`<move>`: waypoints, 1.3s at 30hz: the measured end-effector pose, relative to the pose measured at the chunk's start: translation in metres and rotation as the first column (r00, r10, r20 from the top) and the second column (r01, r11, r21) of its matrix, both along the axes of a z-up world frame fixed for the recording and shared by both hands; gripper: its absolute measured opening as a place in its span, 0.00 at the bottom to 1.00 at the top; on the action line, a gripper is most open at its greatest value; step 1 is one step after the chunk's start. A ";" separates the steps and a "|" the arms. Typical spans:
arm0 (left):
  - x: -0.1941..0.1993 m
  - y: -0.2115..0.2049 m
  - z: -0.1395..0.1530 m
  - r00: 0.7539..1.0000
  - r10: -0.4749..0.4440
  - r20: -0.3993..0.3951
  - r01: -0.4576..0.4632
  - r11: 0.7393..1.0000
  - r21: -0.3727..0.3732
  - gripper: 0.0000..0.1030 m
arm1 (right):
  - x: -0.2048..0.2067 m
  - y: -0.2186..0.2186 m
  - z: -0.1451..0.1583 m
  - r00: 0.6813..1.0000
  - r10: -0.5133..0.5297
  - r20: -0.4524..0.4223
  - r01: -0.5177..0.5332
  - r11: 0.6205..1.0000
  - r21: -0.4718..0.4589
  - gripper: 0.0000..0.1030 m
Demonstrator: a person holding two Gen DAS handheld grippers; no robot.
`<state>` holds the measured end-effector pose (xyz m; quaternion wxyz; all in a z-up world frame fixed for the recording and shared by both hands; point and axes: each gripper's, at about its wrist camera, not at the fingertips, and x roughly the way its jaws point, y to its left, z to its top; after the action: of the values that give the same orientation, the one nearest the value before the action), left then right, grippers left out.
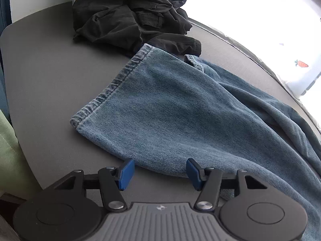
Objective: Fold clothes
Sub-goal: 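Open the left gripper to release the jeans leg hem, then grasp the jeans waistband by the red label with the right gripper and pull it toward the folded stack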
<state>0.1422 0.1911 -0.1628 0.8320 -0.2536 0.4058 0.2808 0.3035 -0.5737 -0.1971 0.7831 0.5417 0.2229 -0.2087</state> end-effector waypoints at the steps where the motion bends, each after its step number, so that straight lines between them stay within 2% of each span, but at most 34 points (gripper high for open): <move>1: 0.002 -0.004 0.001 1.000 -0.002 0.000 0.002 1.000 0.002 0.57 | 0.001 -0.004 -0.003 1.000 -0.020 0.012 0.020 0.999 0.038 0.57; 4: 0.007 -0.013 -0.001 1.000 -0.018 -0.014 0.018 1.000 0.015 0.57 | 0.006 -0.015 -0.011 0.996 -0.083 0.043 0.076 0.986 0.152 0.54; 6: 0.011 -0.017 -0.002 0.999 -0.021 -0.027 0.021 1.000 0.018 0.57 | 0.007 -0.021 -0.019 0.993 -0.111 0.030 0.102 0.970 0.221 0.18; 7: 0.012 -0.018 -0.002 0.999 -0.018 -0.031 0.018 1.000 0.011 0.57 | 0.005 -0.024 -0.021 0.993 -0.117 0.018 0.109 0.966 0.235 0.16; 8: 0.014 -0.018 -0.001 0.999 -0.015 -0.032 0.015 1.000 0.005 0.57 | 0.002 -0.025 -0.018 0.993 -0.111 0.025 0.103 0.972 0.211 0.13; 10: 0.018 -0.018 0.006 1.000 -0.020 -0.020 0.020 1.000 0.013 0.57 | -0.004 -0.024 -0.004 0.995 -0.094 0.024 0.091 0.987 0.129 0.12; 15: 0.031 -0.017 0.018 0.999 -0.043 -0.007 0.044 0.998 0.044 0.57 | -0.040 -0.048 0.027 0.982 -0.173 0.072 0.167 0.983 0.078 0.11; 17: 0.036 -0.018 0.017 0.998 -0.064 -0.022 0.065 0.996 0.059 0.57 | -0.052 -0.064 0.040 0.982 -0.180 0.048 0.181 0.983 -0.015 0.11; 18: 0.039 -0.019 0.016 0.997 -0.074 -0.031 0.076 0.995 0.066 0.57 | -0.054 -0.070 0.046 0.986 -0.166 0.012 0.167 0.982 -0.093 0.11; 20: 0.042 -0.021 0.010 0.994 -0.090 -0.056 0.094 0.993 0.066 0.57 | -0.059 -0.079 0.047 0.987 -0.154 -0.047 0.145 0.976 -0.164 0.11; 23: 0.045 -0.023 0.000 0.990 -0.114 -0.089 0.119 0.991 0.054 0.57 | -0.062 -0.084 0.038 0.981 -0.135 -0.142 0.102 0.971 -0.218 0.12; 26: 0.047 -0.030 -0.011 0.980 -0.149 -0.135 0.158 0.985 0.062 0.58 | -0.057 -0.077 0.030 0.962 -0.092 -0.256 0.013 0.955 -0.295 0.21; 28: 0.050 -0.035 -0.015 0.970 -0.187 -0.154 0.203 0.974 0.099 0.64 | -0.053 -0.065 0.036 0.947 -0.088 -0.309 -0.043 0.918 -0.394 0.32; 29: 0.051 -0.037 -0.015 0.967 -0.199 -0.160 0.217 0.970 0.105 0.69 | -0.051 -0.058 0.040 0.939 -0.095 -0.331 -0.066 0.893 -0.445 0.44; 30: 0.053 -0.039 -0.016 0.965 -0.204 -0.166 0.224 0.968 0.111 0.71 | -0.049 -0.051 0.045 0.931 -0.103 -0.350 -0.090 0.865 -0.494 0.49; 34: 0.058 -0.044 -0.020 0.965 -0.185 -0.185 0.208 0.971 0.118 0.83 | -0.046 -0.010 0.066 0.924 -0.090 -0.371 -0.202 0.709 -0.676 0.51; 38: 0.063 -0.042 -0.026 0.968 -0.148 -0.203 0.173 0.979 0.111 0.98 | -0.041 0.037 0.086 0.922 -0.042 -0.386 -0.312 0.510 -0.802 0.50; 39: 0.065 -0.040 -0.027 0.967 -0.145 -0.208 0.169 0.980 0.105 1.00 | -0.038 0.049 0.087 0.923 -0.007 -0.385 -0.336 0.475 -0.814 0.49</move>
<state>0.2068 0.1508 -0.1901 0.8208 -0.1399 0.4879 0.2621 0.2654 -0.5251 -0.1099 0.9139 0.0045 0.2691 -0.3038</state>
